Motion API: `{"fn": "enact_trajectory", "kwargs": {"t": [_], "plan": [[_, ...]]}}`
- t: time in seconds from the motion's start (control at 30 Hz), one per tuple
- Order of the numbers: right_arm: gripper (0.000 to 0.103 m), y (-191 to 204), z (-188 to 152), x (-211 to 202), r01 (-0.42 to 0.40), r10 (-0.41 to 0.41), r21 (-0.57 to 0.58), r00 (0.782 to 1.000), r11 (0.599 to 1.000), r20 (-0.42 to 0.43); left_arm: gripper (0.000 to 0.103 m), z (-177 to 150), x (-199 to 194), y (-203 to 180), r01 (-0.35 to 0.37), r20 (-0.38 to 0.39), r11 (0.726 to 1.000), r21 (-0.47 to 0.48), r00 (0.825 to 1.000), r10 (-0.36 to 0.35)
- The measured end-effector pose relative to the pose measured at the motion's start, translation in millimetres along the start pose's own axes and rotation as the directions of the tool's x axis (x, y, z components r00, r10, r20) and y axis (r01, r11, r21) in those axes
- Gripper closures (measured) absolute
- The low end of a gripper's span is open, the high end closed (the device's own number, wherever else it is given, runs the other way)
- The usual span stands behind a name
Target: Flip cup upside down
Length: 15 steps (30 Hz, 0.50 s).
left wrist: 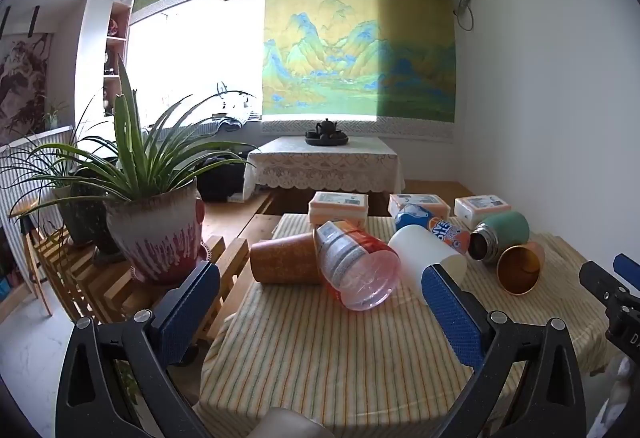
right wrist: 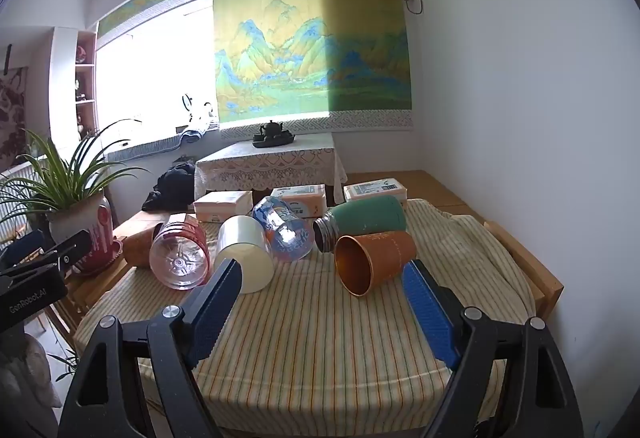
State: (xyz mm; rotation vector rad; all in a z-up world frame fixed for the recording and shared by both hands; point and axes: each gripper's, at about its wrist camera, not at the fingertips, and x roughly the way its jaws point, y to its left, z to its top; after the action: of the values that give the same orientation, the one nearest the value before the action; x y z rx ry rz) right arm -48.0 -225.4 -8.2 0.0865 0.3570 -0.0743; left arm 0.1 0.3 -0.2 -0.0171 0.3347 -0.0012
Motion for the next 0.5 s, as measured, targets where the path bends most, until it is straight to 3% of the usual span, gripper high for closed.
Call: {"fn": "enact_trajectory", "kwargs": {"t": [0.5], "plan": [[0.023,-3.0,-2.3,4.1,0.021,-0.021,0.003,1.000,1.000,-0.004,0.001,0.7,1.2,6.9,0.002,0.000,1.000,-0.012,1.000,-0.002]]}}
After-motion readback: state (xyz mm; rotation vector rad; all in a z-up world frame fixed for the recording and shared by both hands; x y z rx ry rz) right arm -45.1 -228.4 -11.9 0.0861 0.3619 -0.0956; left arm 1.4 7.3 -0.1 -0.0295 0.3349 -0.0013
